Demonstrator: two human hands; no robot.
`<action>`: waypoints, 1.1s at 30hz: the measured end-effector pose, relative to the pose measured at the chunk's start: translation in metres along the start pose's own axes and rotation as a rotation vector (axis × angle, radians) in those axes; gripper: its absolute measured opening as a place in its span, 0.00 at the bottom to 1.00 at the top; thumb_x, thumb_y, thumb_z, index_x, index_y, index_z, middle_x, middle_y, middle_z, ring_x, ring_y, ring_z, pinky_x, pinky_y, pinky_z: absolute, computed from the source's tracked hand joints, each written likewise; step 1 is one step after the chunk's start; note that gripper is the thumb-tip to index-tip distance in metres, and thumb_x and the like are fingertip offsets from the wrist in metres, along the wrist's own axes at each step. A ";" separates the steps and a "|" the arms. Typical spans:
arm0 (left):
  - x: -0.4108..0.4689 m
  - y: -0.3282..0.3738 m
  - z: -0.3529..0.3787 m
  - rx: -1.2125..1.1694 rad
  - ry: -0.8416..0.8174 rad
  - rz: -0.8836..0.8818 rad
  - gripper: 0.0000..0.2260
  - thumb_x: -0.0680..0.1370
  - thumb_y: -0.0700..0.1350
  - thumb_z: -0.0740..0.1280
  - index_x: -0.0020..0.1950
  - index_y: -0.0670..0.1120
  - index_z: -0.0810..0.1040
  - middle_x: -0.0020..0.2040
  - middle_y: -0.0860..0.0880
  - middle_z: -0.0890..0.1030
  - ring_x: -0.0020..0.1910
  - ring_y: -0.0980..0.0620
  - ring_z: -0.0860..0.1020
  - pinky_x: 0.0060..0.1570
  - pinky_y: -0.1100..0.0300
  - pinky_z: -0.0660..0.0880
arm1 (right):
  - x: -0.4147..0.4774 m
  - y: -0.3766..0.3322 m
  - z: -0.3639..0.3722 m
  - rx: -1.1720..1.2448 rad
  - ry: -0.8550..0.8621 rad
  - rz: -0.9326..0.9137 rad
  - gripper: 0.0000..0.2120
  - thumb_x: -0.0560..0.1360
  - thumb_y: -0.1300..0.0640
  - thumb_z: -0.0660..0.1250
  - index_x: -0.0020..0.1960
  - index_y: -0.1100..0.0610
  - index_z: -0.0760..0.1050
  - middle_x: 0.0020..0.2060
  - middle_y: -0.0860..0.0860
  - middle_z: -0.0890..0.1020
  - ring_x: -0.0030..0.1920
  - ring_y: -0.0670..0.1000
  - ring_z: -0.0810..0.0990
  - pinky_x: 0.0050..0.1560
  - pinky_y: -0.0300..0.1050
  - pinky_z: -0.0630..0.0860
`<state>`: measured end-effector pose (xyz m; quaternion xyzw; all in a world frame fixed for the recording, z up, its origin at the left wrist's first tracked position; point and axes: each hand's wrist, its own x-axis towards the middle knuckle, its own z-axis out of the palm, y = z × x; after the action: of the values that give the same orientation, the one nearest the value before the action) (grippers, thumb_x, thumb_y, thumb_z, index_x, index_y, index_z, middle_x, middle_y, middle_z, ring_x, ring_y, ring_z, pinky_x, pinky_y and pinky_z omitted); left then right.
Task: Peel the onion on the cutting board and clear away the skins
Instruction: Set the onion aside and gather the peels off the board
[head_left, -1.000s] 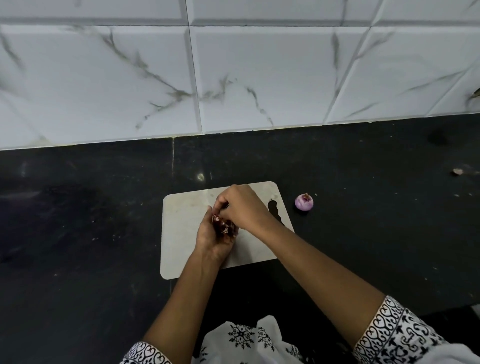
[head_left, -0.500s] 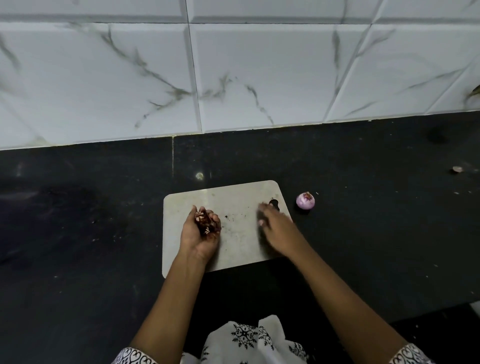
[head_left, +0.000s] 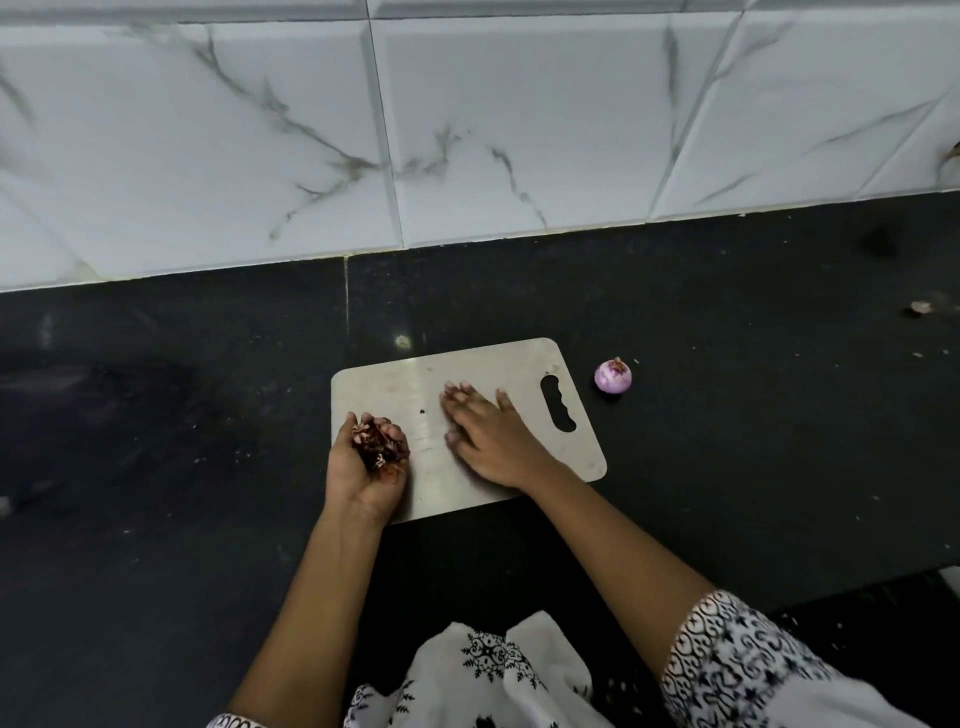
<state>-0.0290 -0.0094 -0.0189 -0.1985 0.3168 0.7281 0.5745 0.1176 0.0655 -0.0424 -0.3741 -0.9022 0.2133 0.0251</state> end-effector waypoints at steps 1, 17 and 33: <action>-0.001 0.001 -0.002 -0.004 -0.001 0.004 0.14 0.81 0.47 0.58 0.36 0.45 0.71 0.24 0.51 0.75 0.21 0.55 0.75 0.26 0.68 0.74 | 0.004 -0.006 0.003 -0.049 -0.018 -0.053 0.25 0.81 0.50 0.52 0.75 0.56 0.52 0.76 0.51 0.54 0.76 0.50 0.49 0.74 0.59 0.45; -0.038 -0.027 -0.012 0.012 0.013 -0.024 0.14 0.80 0.46 0.59 0.35 0.45 0.71 0.24 0.51 0.75 0.21 0.55 0.74 0.26 0.66 0.74 | -0.106 -0.017 -0.021 1.317 0.511 0.364 0.17 0.77 0.55 0.63 0.31 0.59 0.77 0.27 0.52 0.79 0.31 0.51 0.80 0.43 0.44 0.77; -0.171 -0.255 -0.011 0.250 -0.288 -0.380 0.12 0.79 0.46 0.59 0.40 0.45 0.79 0.39 0.48 0.81 0.39 0.52 0.83 0.42 0.58 0.81 | -0.272 -0.028 -0.045 1.776 1.212 0.630 0.11 0.79 0.62 0.59 0.46 0.65 0.78 0.46 0.59 0.83 0.50 0.55 0.82 0.56 0.51 0.77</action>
<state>0.2599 -0.1033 0.0258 -0.0764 0.2763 0.5834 0.7599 0.3042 -0.1218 0.0410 -0.4772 -0.1338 0.5609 0.6632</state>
